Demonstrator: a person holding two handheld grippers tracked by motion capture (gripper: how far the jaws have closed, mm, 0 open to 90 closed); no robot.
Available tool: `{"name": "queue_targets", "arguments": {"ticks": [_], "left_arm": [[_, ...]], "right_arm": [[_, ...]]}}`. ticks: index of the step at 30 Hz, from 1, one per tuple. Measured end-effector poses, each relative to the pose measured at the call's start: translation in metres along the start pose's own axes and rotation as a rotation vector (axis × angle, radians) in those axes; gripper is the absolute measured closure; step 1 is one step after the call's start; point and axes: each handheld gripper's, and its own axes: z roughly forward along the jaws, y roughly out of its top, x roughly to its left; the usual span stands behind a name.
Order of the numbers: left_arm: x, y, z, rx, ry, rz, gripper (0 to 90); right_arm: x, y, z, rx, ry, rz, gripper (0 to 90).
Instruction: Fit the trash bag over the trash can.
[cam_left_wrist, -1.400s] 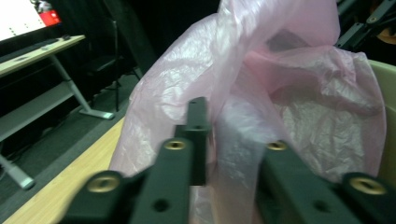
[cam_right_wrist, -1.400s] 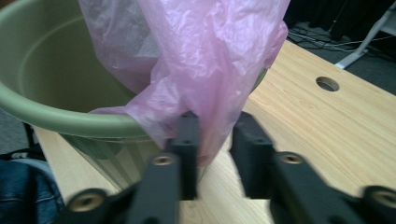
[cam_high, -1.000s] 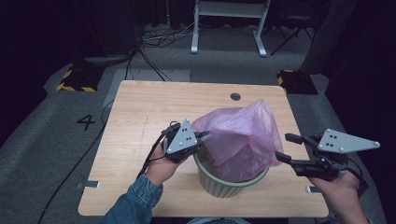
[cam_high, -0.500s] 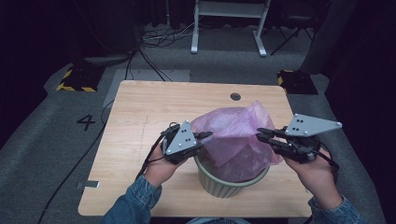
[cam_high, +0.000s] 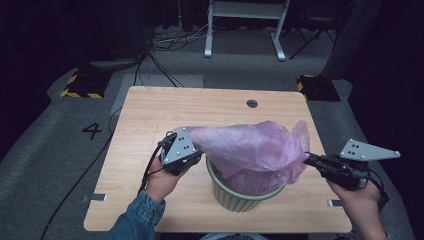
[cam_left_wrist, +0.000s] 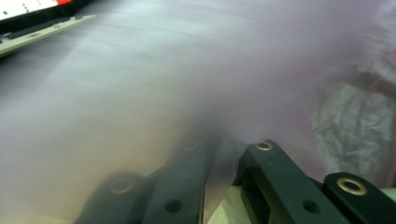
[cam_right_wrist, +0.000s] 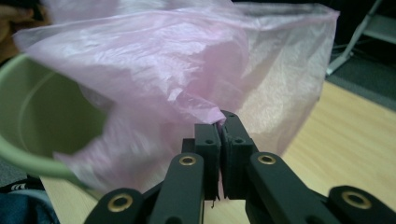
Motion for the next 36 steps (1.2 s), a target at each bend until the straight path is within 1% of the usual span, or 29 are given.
{"name": "queue_targets", "arguments": {"ticks": [3,4,5,6,7,8,9,10,11,12,13,14,15,18,20,21,22,24,27,28,29,30,31,32,33,35,36], "left_arm": [[0.004,-0.003,0.001,0.019,0.012,-0.012,87.6],[0.004,-0.003,0.002,0.026,0.023,-0.009,84.9],[0.004,-0.003,0.001,0.027,0.048,-0.009,72.9],[0.004,-0.003,0.001,0.027,0.048,-0.009,66.3],[0.005,-0.003,0.000,0.020,0.037,-0.012,66.3],[0.004,-0.002,-0.001,0.012,0.025,-0.012,56.9],[0.004,-0.001,-0.003,0.005,0.020,-0.009,56.9],[0.002,-0.001,-0.005,-0.002,0.018,-0.004,53.6],[0.001,0.000,-0.007,-0.009,0.011,0.002,51.0],[0.001,0.000,-0.010,-0.017,0.005,0.006,51.0],[0.001,0.001,-0.012,-0.024,0.000,0.006,50.3],[0.001,0.002,-0.015,-0.032,-0.003,0.006,49.2],[0.001,0.002,-0.016,-0.037,-0.006,0.005,49.2],[0.002,0.004,-0.020,-0.051,-0.010,-0.003,48.7],[0.003,0.005,-0.020,-0.053,-0.011,-0.003,48.8],[0.003,0.006,-0.020,-0.057,-0.013,-0.004,48.8],[0.003,0.007,-0.020,-0.058,-0.015,-0.002,48.8],[0.002,0.009,-0.020,-0.055,-0.021,0.004,48.9],[0.000,0.012,-0.021,-0.048,-0.031,0.013,49.3],[-0.001,0.013,-0.021,-0.046,-0.039,0.017,49.4],[-0.003,0.014,-0.022,-0.047,-0.048,0.020,49.4],[-0.004,0.016,-0.023,-0.044,-0.054,0.028,49.4],[-0.005,0.017,-0.024,-0.043,-0.061,0.032,49.4],[-0.007,0.019,-0.024,-0.040,-0.071,0.034,49.4],[-0.008,0.020,-0.025,-0.038,-0.082,0.036,49.6],[-0.011,0.022,-0.027,-0.038,-0.095,0.039,50.0],[-0.012,0.023,-0.027,-0.037,-0.099,0.045,50.0]], "right_arm": [[-0.003,-0.012,0.000,0.008,-0.005,0.016,84.8],[-0.003,-0.015,0.001,0.009,-0.007,0.019,84.4],[-0.002,-0.018,0.001,0.010,-0.010,0.016,84.4],[-0.002,-0.018,0.001,0.010,-0.010,0.016,84.4],[-0.001,-0.018,0.000,0.008,-0.014,0.010,84.3],[0.002,-0.016,-0.002,0.002,-0.018,-0.005,81.7],[0.002,-0.016,-0.002,0.002,-0.018,-0.005,81.7],[0.003,-0.015,-0.003,-0.003,-0.021,-0.013,79.4],[0.007,-0.011,-0.005,-0.011,-0.030,-0.029,73.8],[0.007,-0.011,-0.005,-0.011,-0.030,-0.029,73.8],[0.009,-0.009,-0.007,-0.016,-0.035,-0.039,68.9],[0.013,-0.005,-0.010,-0.030,-0.048,-0.058,58.2],[0.013,-0.005,-0.010,-0.030,-0.048,-0.058,58.2],[0.018,0.003,-0.015,-0.061,-0.053,-0.093,48.4],[0.021,0.010,-0.017,-0.074,-0.063,-0.124,42.1],[0.023,0.017,-0.019,-0.090,-0.076,-0.154,37.4],[0.023,0.017,-0.019,-0.090,-0.076,-0.154,37.4],[0.024,0.023,-0.018,-0.095,-0.077,-0.164,35.7],[0.027,0.032,-0.013,-0.082,-0.063,-0.191,36.4],[0.030,0.035,-0.005,-0.055,-0.064,-0.225,39.3],[0.030,0.035,-0.005,-0.055,-0.064,-0.225,39.3],[0.032,0.037,0.000,-0.034,-0.064,-0.245,43.1],[0.034,0.038,0.004,-0.012,-0.068,-0.264,49.8],[0.035,0.038,0.008,0.003,-0.084,-0.281,58.9],[0.037,0.039,0.010,0.009,-0.098,-0.286,66.0],[0.036,0.042,0.013,-0.002,-0.084,-0.261,75.7],[0.036,0.043,0.014,-0.015,-0.072,-0.244,77.6]]}}
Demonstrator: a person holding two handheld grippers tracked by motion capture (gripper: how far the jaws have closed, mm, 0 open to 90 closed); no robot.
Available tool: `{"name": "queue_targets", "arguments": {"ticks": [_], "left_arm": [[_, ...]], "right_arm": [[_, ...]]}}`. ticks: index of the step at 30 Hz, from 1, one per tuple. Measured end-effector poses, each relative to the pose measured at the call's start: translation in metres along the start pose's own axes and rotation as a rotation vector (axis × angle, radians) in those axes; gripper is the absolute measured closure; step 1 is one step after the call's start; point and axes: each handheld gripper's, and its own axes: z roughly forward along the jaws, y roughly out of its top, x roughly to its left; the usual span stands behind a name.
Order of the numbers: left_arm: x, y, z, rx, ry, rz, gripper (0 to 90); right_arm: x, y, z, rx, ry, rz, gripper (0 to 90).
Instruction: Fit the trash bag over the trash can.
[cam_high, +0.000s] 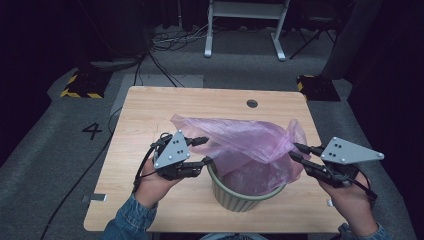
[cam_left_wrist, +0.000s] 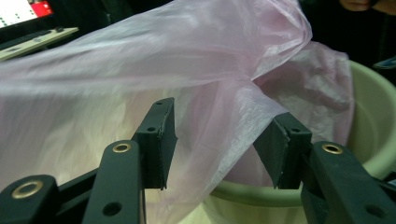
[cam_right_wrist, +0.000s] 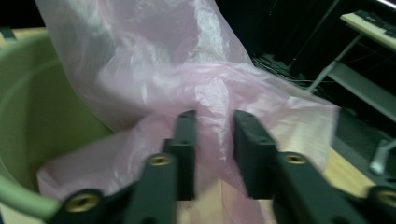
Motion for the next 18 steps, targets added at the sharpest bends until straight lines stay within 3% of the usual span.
{"name": "queue_targets", "arguments": {"ticks": [8,12,15,18], "left_arm": [[-0.004,0.004,0.003,0.017,-0.041,0.001,48.8],[-0.002,-0.002,-0.004,0.036,-0.014,-0.010,46.0],[0.004,-0.011,-0.014,0.043,0.020,-0.046,46.0],[0.007,-0.015,-0.022,0.029,0.020,-0.081,46.3]], "right_arm": [[-0.009,0.010,0.000,-0.108,0.031,0.105,81.5],[-0.011,0.009,-0.001,-0.109,0.020,0.110,81.5],[-0.012,0.006,-0.001,-0.106,0.017,0.115,79.6],[-0.012,0.002,-0.001,-0.103,0.015,0.124,79.4]]}}
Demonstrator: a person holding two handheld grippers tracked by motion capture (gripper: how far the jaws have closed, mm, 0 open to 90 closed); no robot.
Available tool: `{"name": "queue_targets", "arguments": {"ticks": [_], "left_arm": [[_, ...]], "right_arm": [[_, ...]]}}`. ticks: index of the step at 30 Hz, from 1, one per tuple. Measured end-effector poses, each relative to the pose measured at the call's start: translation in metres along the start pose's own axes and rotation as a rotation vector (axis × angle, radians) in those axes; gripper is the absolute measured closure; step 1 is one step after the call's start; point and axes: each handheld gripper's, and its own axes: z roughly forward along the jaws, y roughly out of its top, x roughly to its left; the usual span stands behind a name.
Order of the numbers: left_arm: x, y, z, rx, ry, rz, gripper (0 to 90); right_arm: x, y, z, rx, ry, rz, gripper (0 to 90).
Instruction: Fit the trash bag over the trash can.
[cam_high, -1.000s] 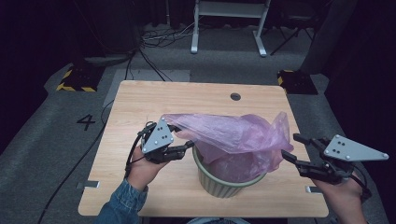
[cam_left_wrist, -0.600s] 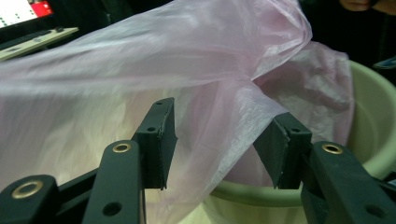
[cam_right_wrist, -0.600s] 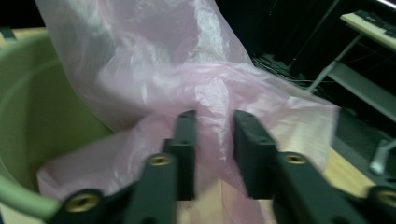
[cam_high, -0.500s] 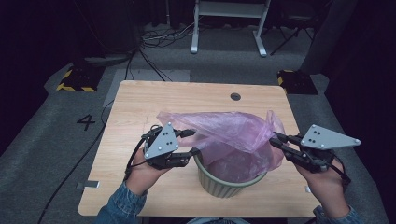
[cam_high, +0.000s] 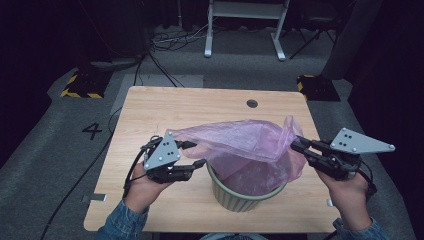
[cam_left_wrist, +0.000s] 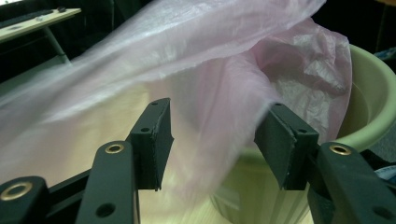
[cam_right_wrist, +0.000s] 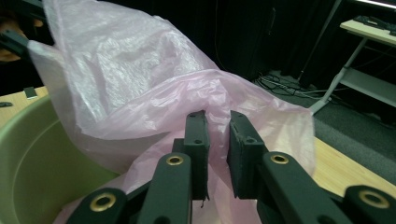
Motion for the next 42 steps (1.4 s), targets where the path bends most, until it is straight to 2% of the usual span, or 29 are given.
{"name": "queue_targets", "arguments": {"ticks": [3,6,9,13,16,19,24,31,37,40,42], "left_arm": [[-0.003,0.001,-0.006,-0.016,-0.039,-0.008,46.7],[-0.012,0.007,-0.010,-0.034,-0.055,0.013,47.6],[-0.021,0.016,-0.010,-0.033,-0.041,0.040,47.9],[-0.028,0.021,0.006,0.011,-0.050,0.045,49.0],[-0.030,0.023,0.020,0.022,-0.067,0.029,48.9],[-0.032,0.028,0.032,0.034,-0.045,0.034,47.7],[-0.033,0.036,0.047,0.026,-0.088,0.003,47.5],[-0.023,0.038,0.060,-0.012,-0.125,-0.089,47.2],[-0.019,0.039,0.062,-0.037,-0.124,-0.100,48.3],[-0.017,0.039,0.061,-0.058,-0.127,-0.102,54.3],[-0.014,0.039,0.061,-0.066,-0.148,-0.125,57.2]], "right_arm": [[0.000,-0.001,0.000,-0.003,0.000,0.007,79.4],[0.000,0.000,-0.001,-0.011,-0.003,0.008,79.2],[0.001,0.003,-0.002,-0.016,-0.005,0.008,79.2],[0.002,0.005,-0.002,-0.026,-0.002,0.006,79.2],[0.003,0.006,-0.002,-0.033,0.002,0.009,79.2],[0.004,0.005,-0.002,-0.037,0.007,0.010,79.2],[0.008,0.002,-0.002,-0.038,0.021,0.008,79.2],[0.015,-0.006,0.000,-0.024,0.054,0.013,79.2],[0.024,-0.016,0.004,0.006,0.089,0.011,79.1],[0.028,-0.019,0.007,0.022,0.112,0.018,79.1],[0.031,-0.021,0.009,0.030,0.123,0.019,78.8]]}}
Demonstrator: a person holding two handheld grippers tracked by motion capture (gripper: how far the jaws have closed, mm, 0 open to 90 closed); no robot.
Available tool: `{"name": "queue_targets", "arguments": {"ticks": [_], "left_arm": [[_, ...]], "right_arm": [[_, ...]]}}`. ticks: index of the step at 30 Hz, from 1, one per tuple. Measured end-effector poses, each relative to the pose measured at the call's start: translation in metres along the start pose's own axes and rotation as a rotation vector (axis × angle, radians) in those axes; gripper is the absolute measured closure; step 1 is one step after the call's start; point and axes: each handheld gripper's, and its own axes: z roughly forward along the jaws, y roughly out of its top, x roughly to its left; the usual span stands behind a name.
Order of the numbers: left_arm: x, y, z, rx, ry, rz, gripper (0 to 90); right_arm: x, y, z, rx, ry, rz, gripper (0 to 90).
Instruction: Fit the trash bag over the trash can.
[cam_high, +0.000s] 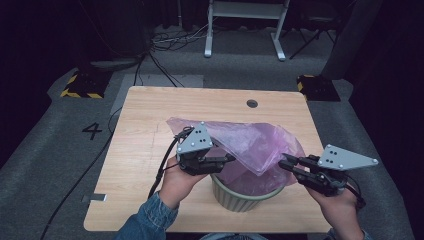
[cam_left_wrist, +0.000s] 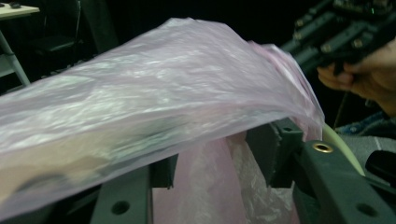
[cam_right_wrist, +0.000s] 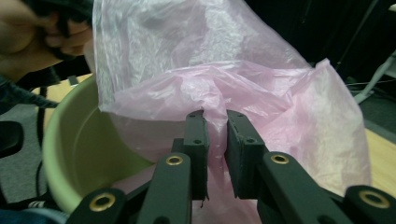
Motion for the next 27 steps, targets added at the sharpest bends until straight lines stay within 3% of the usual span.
{"name": "queue_targets", "arguments": {"ticks": [2,6,8,15,18,22,25,27], "left_arm": [[0.000,0.000,-0.001,-0.005,-0.023,-0.002,57.4],[-0.010,-0.002,-0.004,-0.014,-0.036,0.061,48.9],[-0.014,-0.003,-0.008,-0.022,-0.040,0.073,47.2],[-0.015,0.003,-0.017,-0.079,-0.069,0.042,47.3],[-0.013,0.003,-0.013,-0.061,-0.059,0.035,58.2],[-0.015,0.003,-0.009,-0.036,-0.014,0.056,87.2],[-0.017,0.005,-0.007,-0.014,0.016,0.075,89.8],[-0.017,0.006,-0.006,-0.010,0.021,0.082,89.8]], "right_arm": [[0.003,0.000,0.001,0.006,0.000,-0.006,78.7],[0.005,0.001,0.000,-0.010,-0.021,-0.008,78.7],[0.003,0.003,-0.001,-0.021,-0.033,-0.001,78.7],[0.005,0.001,0.005,-0.009,-0.050,-0.022,78.2],[0.008,0.000,0.007,0.001,-0.037,-0.027,78.1],[0.010,-0.002,0.006,0.014,-0.021,-0.029,76.5],[0.010,-0.001,0.002,0.017,-0.024,-0.036,72.2],[0.009,0.000,-0.002,0.013,-0.024,-0.035,63.9]]}}
